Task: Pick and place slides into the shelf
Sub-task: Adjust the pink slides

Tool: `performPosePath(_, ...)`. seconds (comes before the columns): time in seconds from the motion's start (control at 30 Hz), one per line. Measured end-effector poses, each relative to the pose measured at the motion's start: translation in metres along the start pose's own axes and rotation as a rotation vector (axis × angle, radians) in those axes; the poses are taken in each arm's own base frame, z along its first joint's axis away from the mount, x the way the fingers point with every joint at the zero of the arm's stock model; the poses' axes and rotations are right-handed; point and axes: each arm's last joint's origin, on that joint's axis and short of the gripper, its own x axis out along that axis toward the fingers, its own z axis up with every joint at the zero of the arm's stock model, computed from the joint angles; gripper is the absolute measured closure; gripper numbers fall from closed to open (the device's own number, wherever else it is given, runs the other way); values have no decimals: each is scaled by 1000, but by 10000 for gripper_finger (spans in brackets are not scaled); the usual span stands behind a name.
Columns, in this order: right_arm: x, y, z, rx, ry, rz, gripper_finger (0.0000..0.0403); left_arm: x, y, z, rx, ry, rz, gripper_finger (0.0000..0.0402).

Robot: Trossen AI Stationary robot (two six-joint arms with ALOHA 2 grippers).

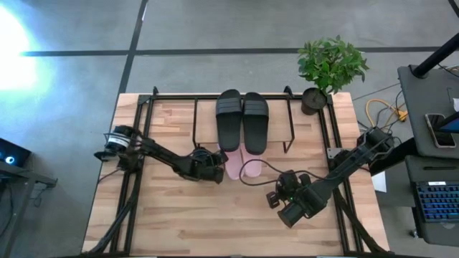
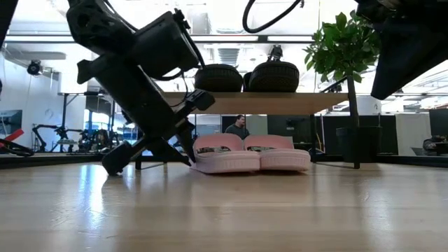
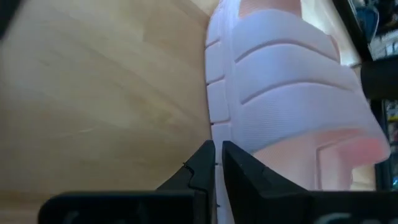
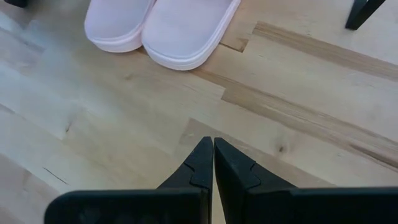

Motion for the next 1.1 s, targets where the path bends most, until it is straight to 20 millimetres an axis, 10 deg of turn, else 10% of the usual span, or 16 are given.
performPosePath(0.57, -1, 0, -2, -5, 5, 4, 394, -8, -7, 2, 107, -46, -49, 385)
performPosePath(0.9, 4, 1, -17, 8, 56, 88, 394, -95, -27, -28, 419, 63, -287, 385)
performPosePath(1.1, 40, -1, -25, 92, 82, 242, 394, -134, -5, -50, 520, 165, -356, 385)
